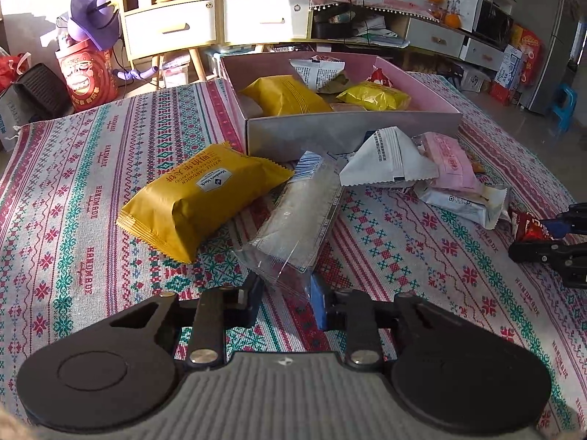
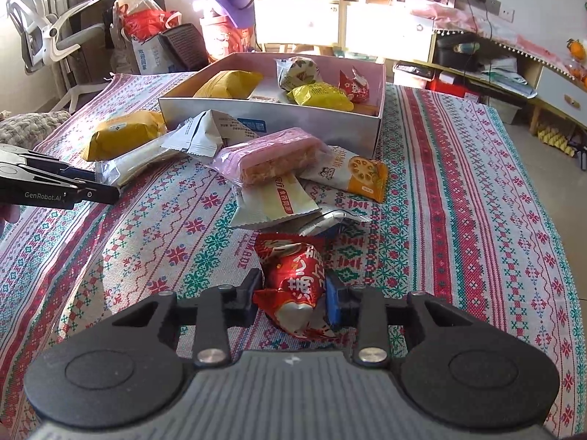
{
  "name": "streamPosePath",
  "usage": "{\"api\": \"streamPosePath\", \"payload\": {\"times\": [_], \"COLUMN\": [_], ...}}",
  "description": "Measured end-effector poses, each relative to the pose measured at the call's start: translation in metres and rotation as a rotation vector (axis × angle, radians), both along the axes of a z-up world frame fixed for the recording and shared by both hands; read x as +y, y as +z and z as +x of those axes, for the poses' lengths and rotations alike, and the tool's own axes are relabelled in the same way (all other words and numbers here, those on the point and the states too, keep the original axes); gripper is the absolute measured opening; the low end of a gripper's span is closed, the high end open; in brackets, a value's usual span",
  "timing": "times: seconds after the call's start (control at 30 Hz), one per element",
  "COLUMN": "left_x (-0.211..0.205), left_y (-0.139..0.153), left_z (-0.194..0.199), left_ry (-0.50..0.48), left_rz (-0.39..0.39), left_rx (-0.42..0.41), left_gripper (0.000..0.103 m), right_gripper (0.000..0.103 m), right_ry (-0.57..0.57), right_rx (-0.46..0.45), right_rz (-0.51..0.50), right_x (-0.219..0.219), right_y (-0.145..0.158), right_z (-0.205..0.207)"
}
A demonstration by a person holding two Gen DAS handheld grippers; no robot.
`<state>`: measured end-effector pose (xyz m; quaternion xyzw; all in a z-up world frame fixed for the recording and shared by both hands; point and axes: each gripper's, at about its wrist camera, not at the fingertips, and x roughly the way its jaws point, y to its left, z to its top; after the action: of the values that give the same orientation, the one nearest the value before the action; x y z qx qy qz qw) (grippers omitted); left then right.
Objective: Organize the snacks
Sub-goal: 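Grasp another red candy with the right tool while the left tool grasps the clear plastic bar pack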
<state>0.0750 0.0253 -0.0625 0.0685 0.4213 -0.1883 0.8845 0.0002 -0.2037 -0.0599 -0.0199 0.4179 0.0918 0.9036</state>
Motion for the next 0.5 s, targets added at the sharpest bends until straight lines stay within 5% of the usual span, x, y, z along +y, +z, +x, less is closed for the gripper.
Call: {"api": "streamPosePath", "payload": {"times": [0.23, 0.37, 0.5], "left_x": [-0.007, -0.008, -0.012], "left_y": [0.003, 0.006, 0.011], "left_z": [-0.01, -0.01, -0.001], "left_ry": [-0.066, -0.039, -0.034], "left_rz": [0.065, 0.102, 0.089], "left_rx": [0.031, -0.019, -0.046], "left_gripper": [0.036, 0.067, 0.068], "right_gripper": [0.032, 0.032, 0.032], "right_ry": [0.062, 0.077, 0.076], "right_rx": [0.016, 0.021, 0.029], "right_rz": [0.019, 0.025, 0.042], "right_x": [0.013, 0.019, 0.023], "right_y": [0.002, 0.004, 0.007], "right_z": [-0.003, -0.005, -0.002]}}
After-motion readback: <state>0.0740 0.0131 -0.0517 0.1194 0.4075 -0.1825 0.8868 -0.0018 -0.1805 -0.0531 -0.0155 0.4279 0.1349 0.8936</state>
